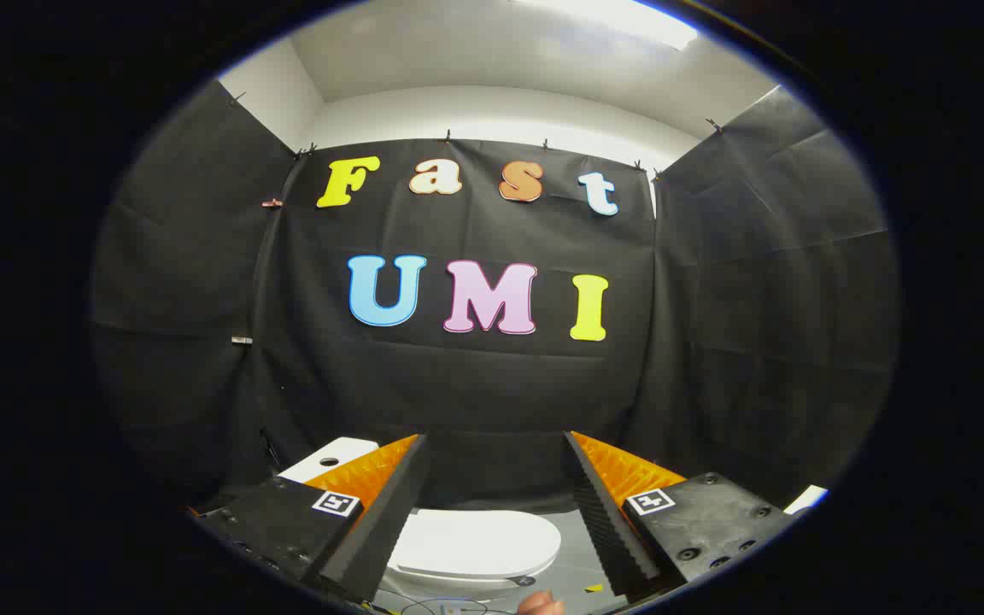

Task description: Open the toilet lid.

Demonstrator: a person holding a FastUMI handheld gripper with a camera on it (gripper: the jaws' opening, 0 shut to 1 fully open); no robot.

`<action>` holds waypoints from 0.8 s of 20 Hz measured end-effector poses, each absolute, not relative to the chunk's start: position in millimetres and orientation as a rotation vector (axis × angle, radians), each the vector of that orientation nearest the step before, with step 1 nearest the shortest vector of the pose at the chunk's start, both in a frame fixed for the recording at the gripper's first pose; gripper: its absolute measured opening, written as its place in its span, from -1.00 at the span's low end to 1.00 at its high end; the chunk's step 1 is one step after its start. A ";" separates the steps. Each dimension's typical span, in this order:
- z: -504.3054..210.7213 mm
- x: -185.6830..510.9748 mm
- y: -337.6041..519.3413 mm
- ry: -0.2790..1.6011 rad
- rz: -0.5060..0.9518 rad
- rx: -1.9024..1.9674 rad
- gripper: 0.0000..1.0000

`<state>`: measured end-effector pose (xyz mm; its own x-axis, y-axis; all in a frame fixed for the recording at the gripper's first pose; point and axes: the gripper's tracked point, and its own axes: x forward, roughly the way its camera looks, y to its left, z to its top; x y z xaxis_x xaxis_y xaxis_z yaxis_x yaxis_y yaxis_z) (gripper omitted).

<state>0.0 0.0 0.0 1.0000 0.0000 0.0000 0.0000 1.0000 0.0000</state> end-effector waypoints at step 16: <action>5.8 -4.0 -12.0 -0.020 -0.030 -0.007 0.95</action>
<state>-4.0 -12.0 5.8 0.9994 -0.0295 0.0204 0.0296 0.9995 -0.0065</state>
